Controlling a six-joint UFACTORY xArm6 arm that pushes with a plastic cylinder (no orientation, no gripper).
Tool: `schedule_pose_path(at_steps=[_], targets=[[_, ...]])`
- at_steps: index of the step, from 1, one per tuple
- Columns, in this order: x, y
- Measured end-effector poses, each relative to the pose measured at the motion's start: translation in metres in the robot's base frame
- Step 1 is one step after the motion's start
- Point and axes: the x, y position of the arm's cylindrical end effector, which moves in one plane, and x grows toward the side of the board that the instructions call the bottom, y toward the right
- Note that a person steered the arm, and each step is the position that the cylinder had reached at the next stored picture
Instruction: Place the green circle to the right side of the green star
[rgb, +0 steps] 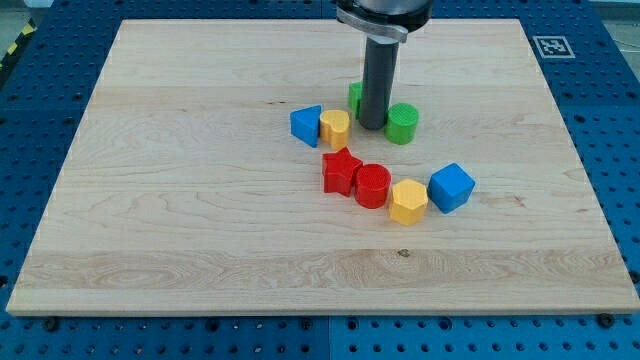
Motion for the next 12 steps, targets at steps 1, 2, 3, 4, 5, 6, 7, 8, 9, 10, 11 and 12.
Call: schedule_pose_path(at_steps=[1, 2, 3, 4, 5, 6, 7, 8, 9, 10, 11, 12], targets=[[-0.046, 0.000], [-0.063, 0.001], [-0.026, 0.000], [-0.002, 0.004], [0.023, 0.007], [0.062, -0.002], [0.073, 0.015], [0.035, 0.050], [-0.019, 0.054], [-0.023, 0.057], [-0.021, 0.084], [-0.037, 0.123]])
